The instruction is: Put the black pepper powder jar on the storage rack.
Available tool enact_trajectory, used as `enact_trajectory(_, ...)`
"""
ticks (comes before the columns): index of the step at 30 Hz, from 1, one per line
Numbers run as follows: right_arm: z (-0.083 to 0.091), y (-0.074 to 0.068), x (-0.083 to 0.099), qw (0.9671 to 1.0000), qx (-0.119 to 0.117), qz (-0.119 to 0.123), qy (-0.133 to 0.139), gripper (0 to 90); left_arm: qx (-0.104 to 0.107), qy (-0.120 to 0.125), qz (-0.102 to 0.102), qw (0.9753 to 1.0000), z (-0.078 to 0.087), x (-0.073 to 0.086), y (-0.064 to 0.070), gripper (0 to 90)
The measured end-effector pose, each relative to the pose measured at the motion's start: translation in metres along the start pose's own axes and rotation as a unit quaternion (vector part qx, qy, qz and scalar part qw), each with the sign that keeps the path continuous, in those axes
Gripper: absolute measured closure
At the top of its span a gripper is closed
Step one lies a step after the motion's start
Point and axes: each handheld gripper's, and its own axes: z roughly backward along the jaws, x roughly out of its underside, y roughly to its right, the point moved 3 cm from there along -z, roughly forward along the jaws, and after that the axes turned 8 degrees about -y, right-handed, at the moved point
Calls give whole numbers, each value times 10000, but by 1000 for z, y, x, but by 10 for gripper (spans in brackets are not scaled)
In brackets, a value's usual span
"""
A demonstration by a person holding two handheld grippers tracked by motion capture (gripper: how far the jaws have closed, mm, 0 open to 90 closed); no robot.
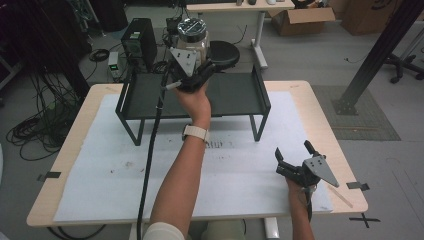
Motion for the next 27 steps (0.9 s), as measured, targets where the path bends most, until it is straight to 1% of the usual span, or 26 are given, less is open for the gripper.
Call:
enact_trajectory(6, 0, 0, 0, 10000, 1, 1, -6, 0, 16, -97, 143, 9998, -17, 8, 4, 248)
enact_trajectory(18, 0, 0, 0, 10000, 0, 2, -8, 0, 22, -430, 2, 9991, -36, 33, 15, 247)
enact_trajectory(24, 0, 0, 0, 10000, -3, 2, -6, 0, 38, -522, 80, 9986, -41, 39, 19, 247)
enact_trajectory(27, 0, 0, 0, 10000, -6, -1, -6, 0, 13, -589, 59, 9982, -43, 43, 20, 247)
